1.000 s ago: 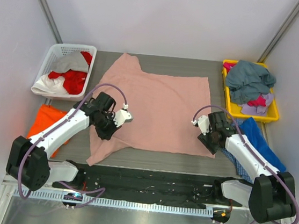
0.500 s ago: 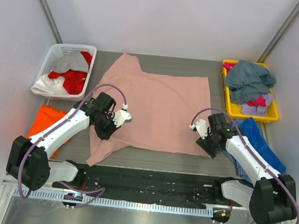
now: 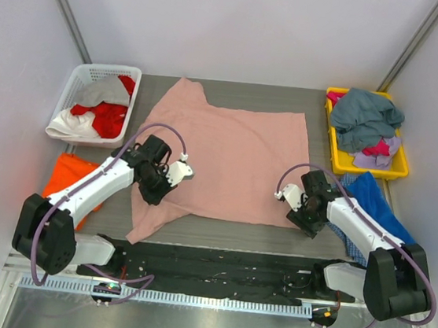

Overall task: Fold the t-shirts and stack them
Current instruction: Grap the side of the flattened tshirt closest away from the robot with both arms

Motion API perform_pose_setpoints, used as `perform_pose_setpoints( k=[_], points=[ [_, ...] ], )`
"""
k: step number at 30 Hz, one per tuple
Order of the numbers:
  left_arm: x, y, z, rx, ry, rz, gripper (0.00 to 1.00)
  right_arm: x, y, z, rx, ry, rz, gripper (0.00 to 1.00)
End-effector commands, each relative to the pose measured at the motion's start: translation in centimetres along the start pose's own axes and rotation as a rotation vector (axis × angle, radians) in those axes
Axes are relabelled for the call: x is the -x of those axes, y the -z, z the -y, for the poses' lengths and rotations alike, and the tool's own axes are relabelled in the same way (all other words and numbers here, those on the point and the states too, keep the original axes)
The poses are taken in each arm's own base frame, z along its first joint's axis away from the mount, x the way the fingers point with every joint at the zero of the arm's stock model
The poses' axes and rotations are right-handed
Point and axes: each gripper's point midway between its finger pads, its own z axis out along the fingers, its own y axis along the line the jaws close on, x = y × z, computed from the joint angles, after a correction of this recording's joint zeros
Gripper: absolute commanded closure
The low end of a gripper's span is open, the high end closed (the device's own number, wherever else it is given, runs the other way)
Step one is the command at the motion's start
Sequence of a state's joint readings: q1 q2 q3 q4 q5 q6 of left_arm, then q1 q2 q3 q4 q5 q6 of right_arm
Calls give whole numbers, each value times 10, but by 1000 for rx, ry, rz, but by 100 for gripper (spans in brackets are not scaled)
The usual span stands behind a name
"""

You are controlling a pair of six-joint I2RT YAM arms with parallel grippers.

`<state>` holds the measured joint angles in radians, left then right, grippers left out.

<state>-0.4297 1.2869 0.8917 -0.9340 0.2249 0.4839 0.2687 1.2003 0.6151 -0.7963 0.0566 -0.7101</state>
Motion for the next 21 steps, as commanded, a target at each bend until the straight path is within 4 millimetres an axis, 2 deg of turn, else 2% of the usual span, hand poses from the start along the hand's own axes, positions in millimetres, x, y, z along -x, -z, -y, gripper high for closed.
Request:
perform_pose_setpoints(
  k=[1,7,12,13,16,19,21],
  points=[
    [12,6,-8,29,-27,30,100,9,-3,2,0,25,33,47],
    [11,6,-8,32,-30,25,100,12,-8,4,1,28,32,50],
    [8,4,-9,36,-37,17,100,12,-14,3,8,28,30,59],
    [8,4,-9,40,-37,17,100,11,-17,2,10,30,26,62],
    [5,4,-10,46,-37,13,100,10,-19,4,4,27,17,84],
    [10,9,-14,72,-40,33,100,9,-15,7,-15,23,11,99],
    [18,16,-18,100,-46,64,100,11,-7,11,-36,23,19,99]
  ],
)
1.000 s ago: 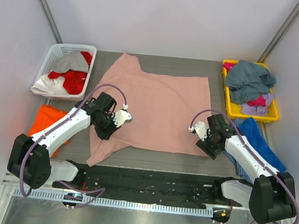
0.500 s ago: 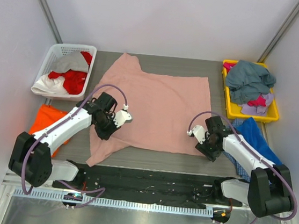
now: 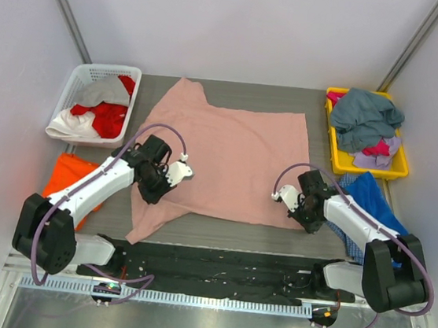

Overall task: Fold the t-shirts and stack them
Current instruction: Grap the side of the flattened tshirt closest away from the robot with both arms, then fold the flattened tshirt in 1/3 of the way

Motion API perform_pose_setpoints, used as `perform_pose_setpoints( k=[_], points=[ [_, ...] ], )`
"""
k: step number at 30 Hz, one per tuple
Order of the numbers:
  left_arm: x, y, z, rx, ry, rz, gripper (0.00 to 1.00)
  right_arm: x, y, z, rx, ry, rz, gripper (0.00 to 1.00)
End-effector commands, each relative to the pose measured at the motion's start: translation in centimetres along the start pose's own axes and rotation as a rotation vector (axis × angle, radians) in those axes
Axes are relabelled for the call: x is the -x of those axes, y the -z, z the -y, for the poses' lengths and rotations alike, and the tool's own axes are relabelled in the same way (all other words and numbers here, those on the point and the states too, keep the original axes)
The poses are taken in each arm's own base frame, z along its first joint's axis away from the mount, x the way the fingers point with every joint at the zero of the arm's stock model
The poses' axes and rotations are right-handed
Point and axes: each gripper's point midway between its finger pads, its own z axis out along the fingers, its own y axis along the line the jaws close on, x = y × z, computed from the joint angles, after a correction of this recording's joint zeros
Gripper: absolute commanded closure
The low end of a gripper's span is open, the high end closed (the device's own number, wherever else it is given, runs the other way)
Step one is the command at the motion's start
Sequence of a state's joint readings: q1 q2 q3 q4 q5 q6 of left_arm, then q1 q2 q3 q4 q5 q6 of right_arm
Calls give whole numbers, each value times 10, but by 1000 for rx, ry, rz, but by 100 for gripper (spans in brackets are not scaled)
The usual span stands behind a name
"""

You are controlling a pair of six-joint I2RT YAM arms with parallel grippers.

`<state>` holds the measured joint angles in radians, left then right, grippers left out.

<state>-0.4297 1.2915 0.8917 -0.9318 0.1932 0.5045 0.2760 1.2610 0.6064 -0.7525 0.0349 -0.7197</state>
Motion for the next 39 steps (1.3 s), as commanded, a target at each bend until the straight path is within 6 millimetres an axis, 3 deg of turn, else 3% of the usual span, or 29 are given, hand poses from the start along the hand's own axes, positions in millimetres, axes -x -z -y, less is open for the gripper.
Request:
perform_pose_setpoints(
  k=[1,14,24,39],
  points=[
    [23,18,-15,82,-24,88,100,8,9,18,-81,3,28,99],
    [70,41,-59,199,-110,106,100,22,50,51,-176,23,15,99],
    [95,45,-100,306,-192,50,100,41,46,73,-175,58,-29,99],
    [120,63,-136,420,-325,12,100,69,35,102,-177,84,-63,99]
  ],
)
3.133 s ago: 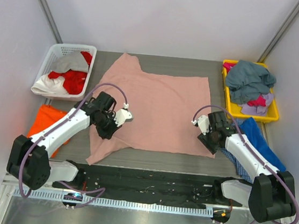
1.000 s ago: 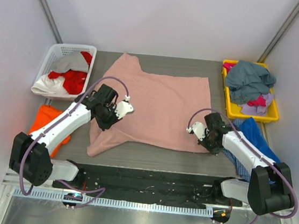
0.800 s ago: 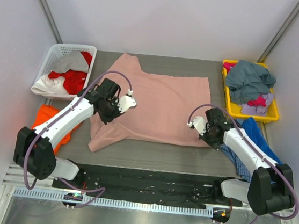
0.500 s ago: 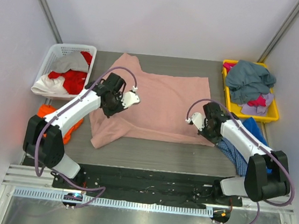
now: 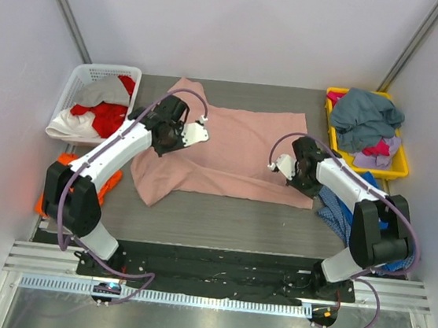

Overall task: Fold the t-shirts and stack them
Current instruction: Fold the flattened tshirt in 1/3 of the way

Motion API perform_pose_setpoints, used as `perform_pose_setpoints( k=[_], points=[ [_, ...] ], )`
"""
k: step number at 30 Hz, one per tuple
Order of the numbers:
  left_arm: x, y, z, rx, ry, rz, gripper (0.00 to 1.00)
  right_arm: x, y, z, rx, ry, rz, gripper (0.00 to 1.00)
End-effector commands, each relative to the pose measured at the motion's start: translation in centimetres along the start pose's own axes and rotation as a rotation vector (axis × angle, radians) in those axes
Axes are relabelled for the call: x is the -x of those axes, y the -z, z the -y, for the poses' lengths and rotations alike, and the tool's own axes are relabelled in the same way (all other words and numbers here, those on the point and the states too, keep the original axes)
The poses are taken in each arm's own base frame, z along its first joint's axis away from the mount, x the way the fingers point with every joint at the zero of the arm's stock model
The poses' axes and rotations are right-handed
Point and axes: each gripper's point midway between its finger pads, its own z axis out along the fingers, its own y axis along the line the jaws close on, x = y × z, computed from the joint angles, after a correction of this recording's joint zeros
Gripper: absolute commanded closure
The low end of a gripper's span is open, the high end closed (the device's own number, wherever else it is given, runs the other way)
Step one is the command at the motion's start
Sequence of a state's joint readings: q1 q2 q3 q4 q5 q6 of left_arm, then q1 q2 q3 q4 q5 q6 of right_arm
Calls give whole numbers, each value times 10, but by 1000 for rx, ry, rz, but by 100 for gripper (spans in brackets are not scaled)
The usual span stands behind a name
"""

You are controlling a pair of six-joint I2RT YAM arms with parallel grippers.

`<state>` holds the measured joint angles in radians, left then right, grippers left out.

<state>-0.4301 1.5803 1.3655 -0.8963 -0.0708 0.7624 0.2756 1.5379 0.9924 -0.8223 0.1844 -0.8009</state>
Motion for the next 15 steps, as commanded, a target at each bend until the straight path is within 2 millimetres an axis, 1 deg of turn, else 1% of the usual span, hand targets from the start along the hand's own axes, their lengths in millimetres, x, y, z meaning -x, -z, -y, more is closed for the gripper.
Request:
perform_pose_setpoints(
  k=[1,3,4,9,15],
  points=[
    [10,5,-27,79,-70,1,100,12,4,21,-45,5,6,99],
    [12,6,-33,95,-86,-4,100,13,3,24,-51,5,4,99],
    [13,2,-36,99,-92,-9,100,14,2,27,-55,8,-2,99],
    [20,-3,-46,112,-122,-12,100,18,0,39,-69,3,-8,99],
    [22,-15,-49,100,-135,-28,100,26,-5,55,-90,-6,-9,99]
  ],
)
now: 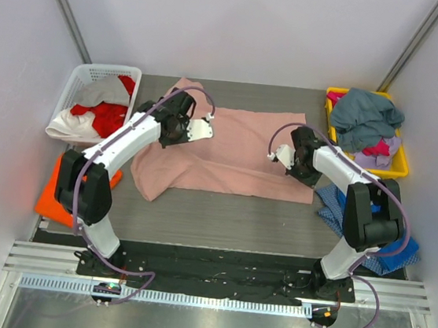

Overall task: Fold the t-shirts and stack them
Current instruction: Fold the flattened tshirt in 1/3 of the way

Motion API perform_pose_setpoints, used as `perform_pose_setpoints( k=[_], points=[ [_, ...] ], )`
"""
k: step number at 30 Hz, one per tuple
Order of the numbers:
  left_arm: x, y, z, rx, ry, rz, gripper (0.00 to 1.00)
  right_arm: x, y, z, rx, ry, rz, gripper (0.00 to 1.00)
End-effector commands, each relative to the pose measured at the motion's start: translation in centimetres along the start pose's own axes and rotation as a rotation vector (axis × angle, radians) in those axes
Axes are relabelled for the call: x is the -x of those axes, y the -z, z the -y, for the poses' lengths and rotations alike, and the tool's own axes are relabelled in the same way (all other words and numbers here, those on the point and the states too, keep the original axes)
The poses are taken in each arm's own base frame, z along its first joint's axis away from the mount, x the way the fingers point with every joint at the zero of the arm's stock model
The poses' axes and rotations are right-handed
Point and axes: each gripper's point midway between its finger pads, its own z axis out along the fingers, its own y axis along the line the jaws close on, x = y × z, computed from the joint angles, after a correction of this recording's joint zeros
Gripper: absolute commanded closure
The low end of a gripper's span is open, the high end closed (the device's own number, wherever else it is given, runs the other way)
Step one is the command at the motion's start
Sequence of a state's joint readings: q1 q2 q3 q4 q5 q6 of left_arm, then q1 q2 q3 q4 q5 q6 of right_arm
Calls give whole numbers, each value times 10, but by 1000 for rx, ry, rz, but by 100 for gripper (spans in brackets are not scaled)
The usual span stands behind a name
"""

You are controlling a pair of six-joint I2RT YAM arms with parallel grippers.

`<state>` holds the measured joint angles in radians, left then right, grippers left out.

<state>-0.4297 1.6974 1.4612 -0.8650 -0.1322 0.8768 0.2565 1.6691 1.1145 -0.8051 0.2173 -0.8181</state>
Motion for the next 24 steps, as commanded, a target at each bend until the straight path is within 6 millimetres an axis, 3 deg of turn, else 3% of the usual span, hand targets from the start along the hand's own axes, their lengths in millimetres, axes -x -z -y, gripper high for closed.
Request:
perform_pose_setpoints(
  k=[1,12,24],
  points=[
    [7,1,-19,50,-23,8,100,12,5,28,-68,-8,18,99],
    [1,-13,-10,25,-31,-17,100,32,1,55,-106,-15,25,99],
    [0,-23,-15,28,-32,-34,100,33,-4,69,-126,-11,-2,99]
  ],
)
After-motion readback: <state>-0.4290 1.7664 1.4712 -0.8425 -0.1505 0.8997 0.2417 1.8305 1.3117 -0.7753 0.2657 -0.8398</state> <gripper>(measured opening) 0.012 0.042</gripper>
